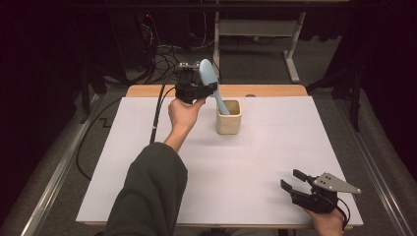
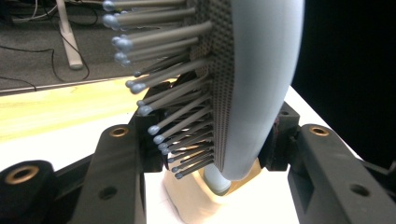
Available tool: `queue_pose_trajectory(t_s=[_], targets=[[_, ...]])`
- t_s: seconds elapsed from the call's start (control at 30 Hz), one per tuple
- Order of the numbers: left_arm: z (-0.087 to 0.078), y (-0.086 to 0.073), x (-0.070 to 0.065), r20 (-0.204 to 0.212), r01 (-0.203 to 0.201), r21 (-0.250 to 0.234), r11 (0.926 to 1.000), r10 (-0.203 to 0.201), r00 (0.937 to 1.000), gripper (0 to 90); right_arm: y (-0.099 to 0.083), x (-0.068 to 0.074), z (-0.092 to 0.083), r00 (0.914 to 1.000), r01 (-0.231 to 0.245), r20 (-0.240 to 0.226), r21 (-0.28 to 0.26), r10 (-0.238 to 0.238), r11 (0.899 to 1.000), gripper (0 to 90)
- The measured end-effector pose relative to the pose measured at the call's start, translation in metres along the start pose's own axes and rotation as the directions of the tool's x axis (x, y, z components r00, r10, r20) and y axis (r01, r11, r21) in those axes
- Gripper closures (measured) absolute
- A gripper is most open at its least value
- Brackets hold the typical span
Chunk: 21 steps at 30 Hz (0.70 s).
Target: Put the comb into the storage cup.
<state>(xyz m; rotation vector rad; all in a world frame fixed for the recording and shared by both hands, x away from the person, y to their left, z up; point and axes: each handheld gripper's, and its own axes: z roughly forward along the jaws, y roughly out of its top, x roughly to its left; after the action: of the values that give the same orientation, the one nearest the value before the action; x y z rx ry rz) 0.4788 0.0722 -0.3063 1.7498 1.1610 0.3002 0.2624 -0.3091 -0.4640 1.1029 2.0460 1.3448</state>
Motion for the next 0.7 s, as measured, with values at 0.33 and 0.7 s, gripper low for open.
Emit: queue_pose_trajectory(t_s=[0.33,0.7], targets=[[0.006,-0.004,-0.001,-0.001,-0.003,0.018,0.9998,0.003,1.0,53.4,0.002,0.0,-0.001,0.9981,0.055,0.028,0.0,-0.055,0.998,38.0],[0.012,-0.007,-0.001,-0.001,-0.006,0.035,0.9994,0.006,1.0,53.4,0.001,-0.005,0.0,0.9993,0.023,0.031,0.003,-0.023,1.0,38.0]])
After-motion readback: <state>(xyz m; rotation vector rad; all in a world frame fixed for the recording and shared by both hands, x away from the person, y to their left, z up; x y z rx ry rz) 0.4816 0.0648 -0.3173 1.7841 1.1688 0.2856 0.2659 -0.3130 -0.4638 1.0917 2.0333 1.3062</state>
